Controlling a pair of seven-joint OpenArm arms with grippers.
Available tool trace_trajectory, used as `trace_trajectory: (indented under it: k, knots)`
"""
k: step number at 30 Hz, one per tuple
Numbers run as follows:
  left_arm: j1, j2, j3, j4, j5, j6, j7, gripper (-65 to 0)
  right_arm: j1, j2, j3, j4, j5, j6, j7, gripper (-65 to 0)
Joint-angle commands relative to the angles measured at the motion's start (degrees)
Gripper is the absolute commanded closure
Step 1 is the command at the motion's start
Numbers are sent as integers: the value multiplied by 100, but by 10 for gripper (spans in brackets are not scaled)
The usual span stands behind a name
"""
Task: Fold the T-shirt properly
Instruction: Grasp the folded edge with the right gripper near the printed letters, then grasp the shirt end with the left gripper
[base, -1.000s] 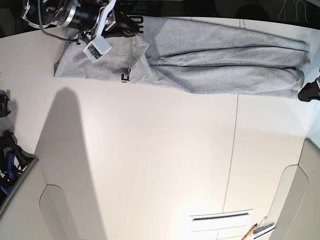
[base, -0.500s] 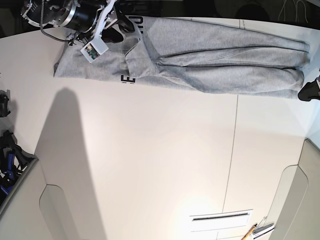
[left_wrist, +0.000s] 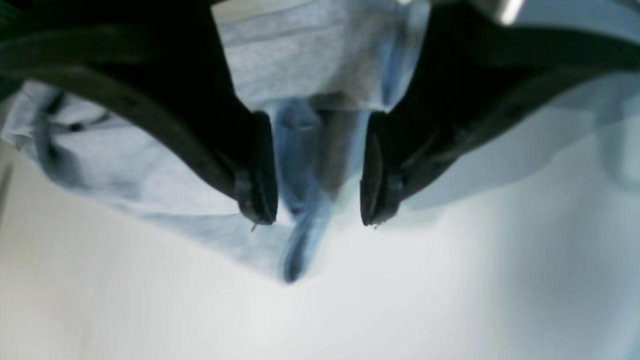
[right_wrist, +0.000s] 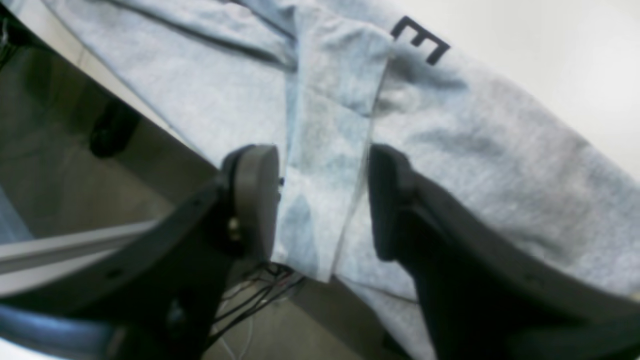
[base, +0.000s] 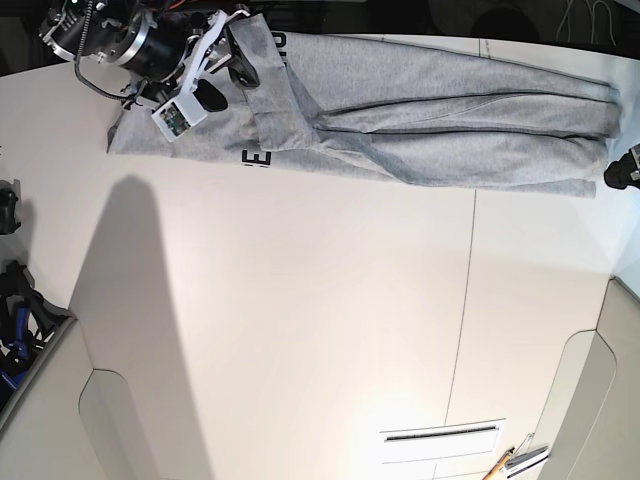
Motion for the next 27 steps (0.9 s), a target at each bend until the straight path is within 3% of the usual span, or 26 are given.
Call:
trace_trajectory:
  k: [1, 20, 24, 27]
  knots:
    - [13, -190, -44, 70, -39, -52, -74, -347, -17, 0, 55, 109, 68, 2, 131, -293]
    - [275, -188, -44, 72, -192, -52, -304, -366, 444, 0, 146, 109, 92, 2, 151, -293]
    - [275, -190, -44, 72, -190, -52, -238, -427, 446, 0, 146, 109, 90, 2, 153, -293]
    - [275, -195, -44, 72, -192, -52, -234, -436, 444, 0, 146, 109, 92, 2, 153, -293]
